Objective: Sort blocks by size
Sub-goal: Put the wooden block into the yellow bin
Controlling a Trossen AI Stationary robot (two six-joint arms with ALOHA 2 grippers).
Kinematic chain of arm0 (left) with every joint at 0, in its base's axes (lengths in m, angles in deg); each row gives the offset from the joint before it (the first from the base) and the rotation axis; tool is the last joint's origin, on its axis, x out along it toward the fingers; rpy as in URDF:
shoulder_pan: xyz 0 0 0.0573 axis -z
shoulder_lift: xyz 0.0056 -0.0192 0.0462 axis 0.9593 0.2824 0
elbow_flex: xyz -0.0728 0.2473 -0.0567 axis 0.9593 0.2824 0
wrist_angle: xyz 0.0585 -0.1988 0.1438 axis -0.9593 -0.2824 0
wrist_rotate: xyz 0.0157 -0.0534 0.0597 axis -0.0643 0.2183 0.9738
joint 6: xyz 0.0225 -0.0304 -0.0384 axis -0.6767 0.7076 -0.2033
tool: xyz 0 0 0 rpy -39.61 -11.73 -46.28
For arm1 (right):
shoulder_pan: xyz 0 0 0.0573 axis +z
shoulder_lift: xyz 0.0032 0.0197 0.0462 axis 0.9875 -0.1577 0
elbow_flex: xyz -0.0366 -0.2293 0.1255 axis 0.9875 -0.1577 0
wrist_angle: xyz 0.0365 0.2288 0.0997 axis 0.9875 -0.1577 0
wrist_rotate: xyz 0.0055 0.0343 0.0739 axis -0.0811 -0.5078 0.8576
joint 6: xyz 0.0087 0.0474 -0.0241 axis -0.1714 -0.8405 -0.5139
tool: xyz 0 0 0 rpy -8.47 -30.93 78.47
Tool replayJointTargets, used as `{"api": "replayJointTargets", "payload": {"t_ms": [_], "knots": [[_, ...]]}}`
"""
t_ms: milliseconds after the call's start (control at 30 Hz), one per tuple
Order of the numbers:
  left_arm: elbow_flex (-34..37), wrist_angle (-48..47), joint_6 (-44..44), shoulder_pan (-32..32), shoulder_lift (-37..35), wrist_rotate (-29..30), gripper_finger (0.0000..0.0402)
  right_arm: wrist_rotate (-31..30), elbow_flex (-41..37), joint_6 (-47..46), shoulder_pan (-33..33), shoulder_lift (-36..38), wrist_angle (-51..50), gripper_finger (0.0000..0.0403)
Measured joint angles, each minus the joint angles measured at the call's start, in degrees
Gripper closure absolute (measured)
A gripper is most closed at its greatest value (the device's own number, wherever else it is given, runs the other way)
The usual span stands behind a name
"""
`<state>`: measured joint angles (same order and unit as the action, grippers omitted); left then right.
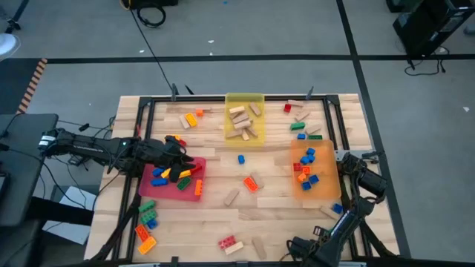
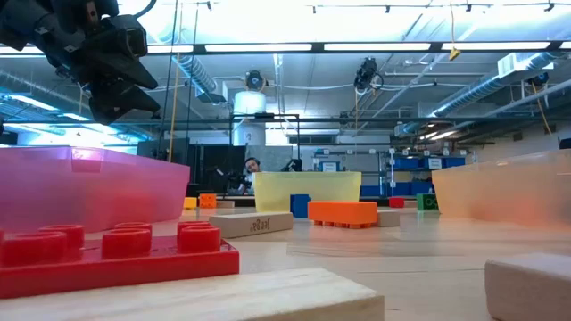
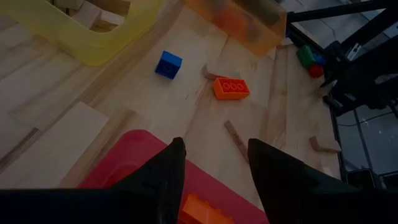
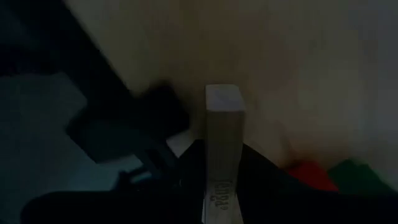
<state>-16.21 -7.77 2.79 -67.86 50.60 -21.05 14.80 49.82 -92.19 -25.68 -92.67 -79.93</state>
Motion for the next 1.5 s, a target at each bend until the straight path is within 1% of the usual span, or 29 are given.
{"api": "replayJointTargets", "payload": {"t_ms": [133, 233, 300, 400, 467, 533, 600, 667, 733, 833, 933, 1000, 1067, 1200, 1300, 1500], "knots": [[0.0, -0.01, -0.02, 0.0, 0.0, 0.0, 0.0218, -1.78, 0.03, -3.79, -2.04, 4.15, -0.81, 0.0332], [0.0, -0.02, -0.05, 0.01, 0.0, -0.01, 0.0218, -4.97, 0.03, -7.47, -3.74, 7.73, -1.88, 0.0332], [0.0, -0.04, -0.78, 0.0, 0.0, -0.02, 0.0218, -8.78, 0.06, -9.93, -4.99, 10.74, -3.12, 0.0332], [0.0, -0.09, -5.96, 0.0, 0.0, -0.69, 0.0218, -16.13, 0.12, -13.02, -7.31, 14.82, -6.24, 0.0332], [0.0, -0.1, -8.95, 0.0, 0.0, -1.16, 0.0218, -20.98, 0.12, -13.42, -9.41, 17.5, -8.46, 0.0332], [0.0, -0.09, -10.22, 0.02, 0.0, -1.25, 0.0218, -25.53, 0.12, -12.58, -12.28, 20.26, -10.67, 0.0332], [0.0, -0.06, -10.34, 0.02, 0.0, -1.29, 0.0218, -30.07, 0.12, -9.79, -15.76, 22.64, -12.06, 0.0332], [0.0, 0.0, -10.31, 0.01, 0.0, -1.29, 0.0218, -34.2, 0.12, -5.24, -19.92, 24.69, -12.08, 0.0332], [0.0, 0.0, -10.32, 0.0, 0.0, -1.29, 0.0218, -36.69, 0.12, 0.51, -24.95, 26.64, -10.79, 0.0332], [0.0, 0.0, -10.35, 0.01, 0.0, -1.31, 0.0218, -37.06, 0.12, 12.59, -33.75, 28.15, -5.57, 0.0332], [0.0, 0.0, -10.29, 0.02, 0.0, -1.31, 0.0218, -36.6, 0.12, 26.63, -42.27, 28.08, 3.07, 0.0332], [0.0, 0.0, -10.29, 0.0, 0.0, -1.31, 0.0218, -34.48, 0.12, 34.11, -47.94, 27.56, 9.06, 0.0332], [0.0, 0.0, -10.27, 0.01, 0.0, -1.31, 0.0218, -32.59, 0.14, 39.34, -53.26, 26.27, 13.34, 0.0332], [0.0, -0.09, -10.32, 0.0, 0.02, -1.33, 0.0218, -29.67, 0.14, 45.01, -62.75, 23.54, 18.11, 0.0332], [0.0, -0.24, -10.66, 0.02, 0.02, -1.31, 0.0218, -26.56, 0.19, 48.04, -68.53, 20.85, 19.37, 0.0332], [0.0, -0.29, -10.77, -0.04, 0.02, 1.16, 0.0218, -21.75, 0.17, 52.63, -75.8, 14.1, 19.36, 0.0332]]}}
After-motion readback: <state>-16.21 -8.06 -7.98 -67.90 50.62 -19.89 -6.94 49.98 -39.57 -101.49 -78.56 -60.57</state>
